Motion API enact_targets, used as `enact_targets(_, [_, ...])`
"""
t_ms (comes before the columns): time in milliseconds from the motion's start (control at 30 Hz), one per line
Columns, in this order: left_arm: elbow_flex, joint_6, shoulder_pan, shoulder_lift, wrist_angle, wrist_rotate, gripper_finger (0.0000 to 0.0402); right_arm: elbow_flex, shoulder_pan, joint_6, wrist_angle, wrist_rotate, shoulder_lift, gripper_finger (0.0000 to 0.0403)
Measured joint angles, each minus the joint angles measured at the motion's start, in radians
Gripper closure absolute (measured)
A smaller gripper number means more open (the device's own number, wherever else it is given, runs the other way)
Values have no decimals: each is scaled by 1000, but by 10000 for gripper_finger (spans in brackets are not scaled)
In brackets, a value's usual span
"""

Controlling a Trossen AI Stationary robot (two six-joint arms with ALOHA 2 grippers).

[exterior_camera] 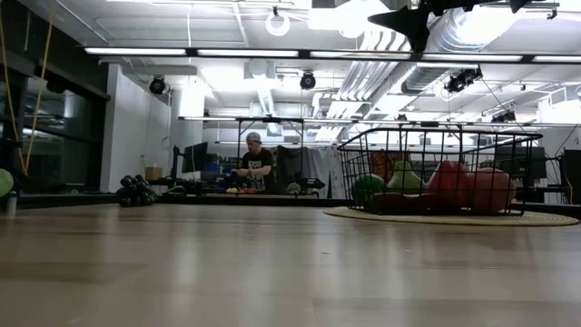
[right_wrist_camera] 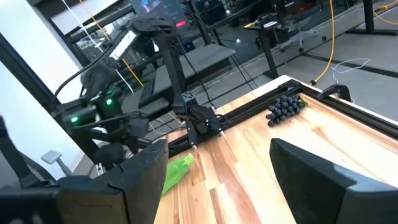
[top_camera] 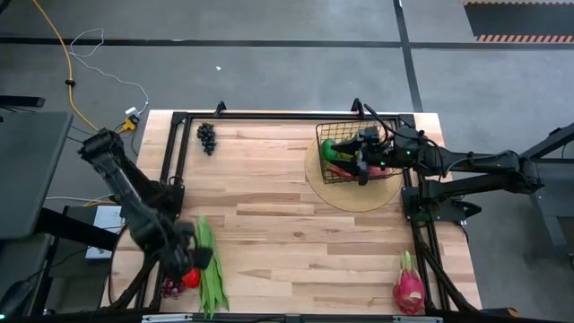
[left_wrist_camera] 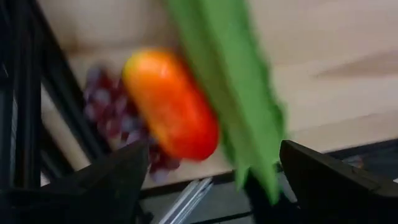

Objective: Build produce basket
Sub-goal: Put the orange mango into the black wire basket

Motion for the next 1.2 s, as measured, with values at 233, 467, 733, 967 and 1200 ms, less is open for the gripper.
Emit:
enact_targets(233, [0,-38,-29,138,31,85,51,0,0,-8,-6,-1,0,130])
enact_targets(467, [-1,-37,-3,221,21,74,51,0,0,16,-16,-2,0,130])
enact_targets(733, [-1,-35,-4,284,22,82,51,0,0,16,-17,-2,0,130])
enact_targets(967, [-1,-28,-5,324,25,82,51,0,0,16,-17,-2,0,130])
enact_targets(1200, [0,-21,-5,354,27,82,51,0,0,17,-22,-2,0,130])
